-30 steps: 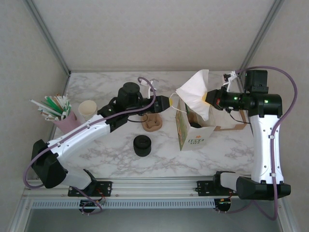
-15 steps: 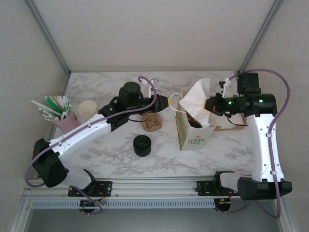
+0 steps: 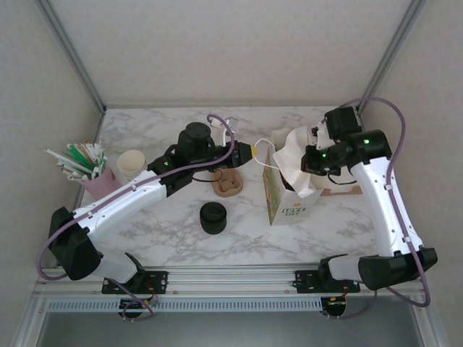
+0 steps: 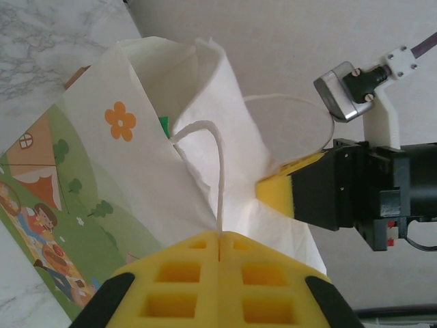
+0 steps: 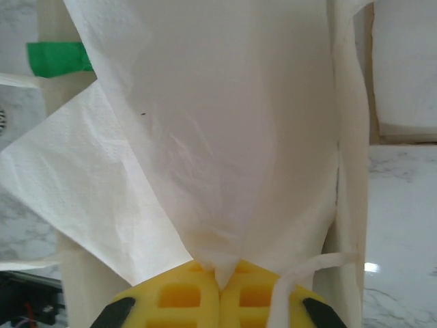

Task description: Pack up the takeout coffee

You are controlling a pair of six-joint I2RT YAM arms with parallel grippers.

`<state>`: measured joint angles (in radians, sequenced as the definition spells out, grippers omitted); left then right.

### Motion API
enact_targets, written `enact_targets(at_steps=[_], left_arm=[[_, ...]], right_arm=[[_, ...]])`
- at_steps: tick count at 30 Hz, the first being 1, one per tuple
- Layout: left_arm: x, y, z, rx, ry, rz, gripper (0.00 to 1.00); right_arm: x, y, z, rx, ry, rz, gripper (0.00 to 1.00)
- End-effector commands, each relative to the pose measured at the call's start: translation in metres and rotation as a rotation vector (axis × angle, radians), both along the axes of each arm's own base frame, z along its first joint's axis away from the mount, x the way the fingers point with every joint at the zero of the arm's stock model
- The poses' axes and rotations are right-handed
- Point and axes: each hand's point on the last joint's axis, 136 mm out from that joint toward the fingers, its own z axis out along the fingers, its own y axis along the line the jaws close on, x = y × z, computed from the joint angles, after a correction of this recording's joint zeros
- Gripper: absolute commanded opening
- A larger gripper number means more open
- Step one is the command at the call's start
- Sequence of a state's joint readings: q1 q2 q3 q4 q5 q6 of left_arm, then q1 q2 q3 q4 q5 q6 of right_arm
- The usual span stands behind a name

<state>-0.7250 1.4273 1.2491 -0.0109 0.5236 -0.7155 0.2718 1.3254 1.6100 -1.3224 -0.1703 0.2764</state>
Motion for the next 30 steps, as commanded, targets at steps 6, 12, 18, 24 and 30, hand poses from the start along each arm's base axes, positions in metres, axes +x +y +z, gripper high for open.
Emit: enact_targets(at_steps=[6, 12, 18, 24, 30], left_arm=[[0.000, 0.000, 0.011, -0.015, -0.033, 0.010, 0.00], [0.000, 0.001, 0.011, -0.013, -0.035, 0.011, 0.00], [0.000, 0.001, 0.011, -0.015, -0.037, 0.011, 0.00], [0.001, 0.000, 0.011, -0.015, -0.036, 0.008, 0.00], [0.001, 0.000, 0.011, -0.014, -0.036, 0.010, 0.00]], right_arm=[[0.016, 0.004, -0.007, -0.141, -0.013, 0.002, 0.00], [0.027, 0.015, -0.015, -0.162, -0.005, 0.019, 0.00], [0.032, 0.015, -0.034, -0.207, 0.024, 0.022, 0.00], [0.035, 0.014, -0.049, -0.227, 0.043, 0.021, 0.00], [0.037, 0.020, -0.059, -0.229, 0.059, 0.037, 0.00]])
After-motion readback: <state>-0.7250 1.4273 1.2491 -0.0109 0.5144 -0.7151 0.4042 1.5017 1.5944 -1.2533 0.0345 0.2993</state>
